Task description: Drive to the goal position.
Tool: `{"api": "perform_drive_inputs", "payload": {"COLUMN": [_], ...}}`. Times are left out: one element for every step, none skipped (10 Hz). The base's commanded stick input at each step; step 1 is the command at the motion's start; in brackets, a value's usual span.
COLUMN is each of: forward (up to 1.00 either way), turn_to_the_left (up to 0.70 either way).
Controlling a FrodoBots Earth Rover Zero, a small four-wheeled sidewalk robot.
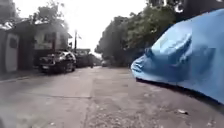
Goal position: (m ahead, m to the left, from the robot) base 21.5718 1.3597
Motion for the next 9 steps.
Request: {"api": "perform_drive_inputs", "payload": {"forward": [1.0,1.0,1.0,1.0,1.0,1.0,1.0,1.0,1.0], "turn_to_the_left": [0.0,0.0,0.0,0.0,0.0,0.0,0.0,0.0,0.0]}}
